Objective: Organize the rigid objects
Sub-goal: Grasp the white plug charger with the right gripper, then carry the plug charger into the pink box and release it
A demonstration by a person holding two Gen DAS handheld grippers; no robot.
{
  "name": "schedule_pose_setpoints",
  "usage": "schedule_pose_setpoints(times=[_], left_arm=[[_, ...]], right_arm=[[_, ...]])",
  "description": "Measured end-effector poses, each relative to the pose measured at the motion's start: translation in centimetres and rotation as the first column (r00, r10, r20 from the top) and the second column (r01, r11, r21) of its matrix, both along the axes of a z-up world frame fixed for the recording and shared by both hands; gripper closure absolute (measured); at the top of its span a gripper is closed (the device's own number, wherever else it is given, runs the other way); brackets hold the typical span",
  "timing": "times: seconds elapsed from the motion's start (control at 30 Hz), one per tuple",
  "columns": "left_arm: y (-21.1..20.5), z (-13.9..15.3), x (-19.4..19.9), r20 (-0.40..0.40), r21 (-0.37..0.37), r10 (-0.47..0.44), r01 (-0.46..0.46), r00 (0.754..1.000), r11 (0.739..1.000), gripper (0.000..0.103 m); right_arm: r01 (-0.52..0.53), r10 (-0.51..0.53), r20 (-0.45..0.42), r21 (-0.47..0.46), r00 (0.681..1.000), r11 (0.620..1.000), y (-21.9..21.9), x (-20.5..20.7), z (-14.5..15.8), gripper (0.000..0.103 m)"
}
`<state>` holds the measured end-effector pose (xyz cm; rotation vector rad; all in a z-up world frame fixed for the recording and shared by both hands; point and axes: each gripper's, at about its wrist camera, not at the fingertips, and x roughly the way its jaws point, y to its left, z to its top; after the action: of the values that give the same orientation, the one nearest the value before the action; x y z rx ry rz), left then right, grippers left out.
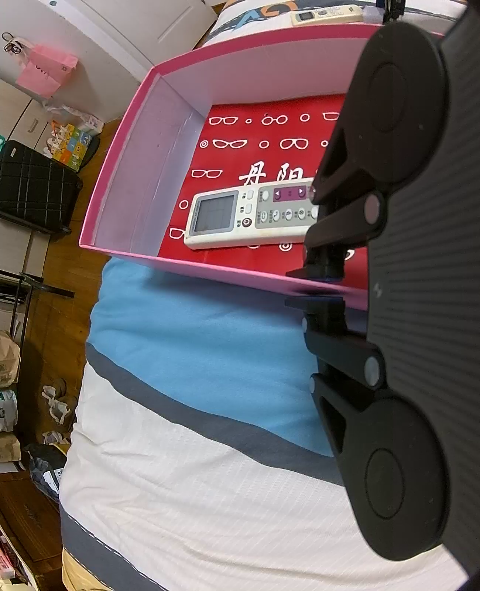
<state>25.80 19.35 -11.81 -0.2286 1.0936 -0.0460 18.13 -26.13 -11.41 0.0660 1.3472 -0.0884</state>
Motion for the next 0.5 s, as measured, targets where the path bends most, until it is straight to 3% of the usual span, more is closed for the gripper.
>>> schedule_pose_setpoints(times=[0.3,0.5], left_arm=[[0.1,0.0,-0.1,0.006,-0.004,-0.006,0.006,1.0,1.0,0.098],[0.2,-0.1,-0.2,0.008,-0.01,-0.004,0.004,1.0,1.0,0.098]], right_arm=[[0.031,-0.041,0.234,0.047,0.971,0.998,0.4,-1.4,7.5,0.044],[-0.136,0.063,0.364,0.177,0.929,0.975,6.8,-1.1,12.6,0.044]])
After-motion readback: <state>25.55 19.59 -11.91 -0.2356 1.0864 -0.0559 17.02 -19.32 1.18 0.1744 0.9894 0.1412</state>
